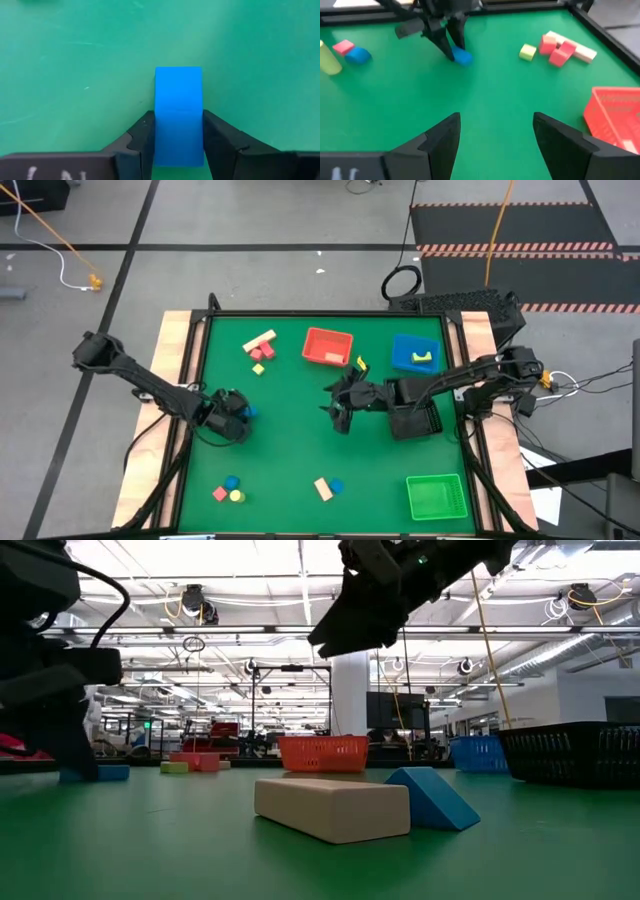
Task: Sort & place blocks by color
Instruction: Put the top blue block into the black bin
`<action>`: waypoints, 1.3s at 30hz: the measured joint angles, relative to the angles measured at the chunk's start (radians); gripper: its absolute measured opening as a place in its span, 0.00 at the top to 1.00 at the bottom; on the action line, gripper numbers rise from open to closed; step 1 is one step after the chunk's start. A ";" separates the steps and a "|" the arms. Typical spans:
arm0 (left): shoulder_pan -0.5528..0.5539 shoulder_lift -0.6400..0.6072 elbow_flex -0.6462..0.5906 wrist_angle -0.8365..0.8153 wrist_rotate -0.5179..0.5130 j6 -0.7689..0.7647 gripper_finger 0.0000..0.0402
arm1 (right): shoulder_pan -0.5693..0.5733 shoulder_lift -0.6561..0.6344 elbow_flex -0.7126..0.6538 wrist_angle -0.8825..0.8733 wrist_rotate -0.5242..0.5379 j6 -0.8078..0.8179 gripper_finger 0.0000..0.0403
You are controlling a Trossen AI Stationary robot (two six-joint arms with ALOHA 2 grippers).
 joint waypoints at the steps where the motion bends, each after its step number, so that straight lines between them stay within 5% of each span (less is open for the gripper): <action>1: 0.000 -0.001 -0.002 0.017 -0.005 0.000 0.68 | 0.005 0.000 0.000 -0.006 0.000 0.017 0.40; 8: 0.004 0.003 -0.004 0.413 -0.111 0.286 0.68 | 0.012 0.000 0.000 0.008 -0.007 0.337 0.40; 13: 0.005 0.005 0.000 0.753 -0.207 0.658 0.68 | -0.019 0.000 0.000 0.034 -0.168 0.658 0.40; 17: 0.027 0.030 0.001 0.888 -0.213 0.794 0.68 | -0.039 0.000 0.000 0.081 -0.223 0.777 0.40; 22: 0.055 0.122 0.077 0.860 -0.215 0.836 0.68 | -0.049 0.014 0.000 0.219 -0.265 0.827 0.40; 30: 0.067 0.318 0.326 0.702 -0.221 0.964 0.68 | -0.046 0.025 0.000 0.210 -0.264 0.826 0.40; 39: 0.101 0.385 0.415 0.699 -0.252 0.996 0.68 | -0.031 0.060 0.001 0.170 -0.259 0.787 0.41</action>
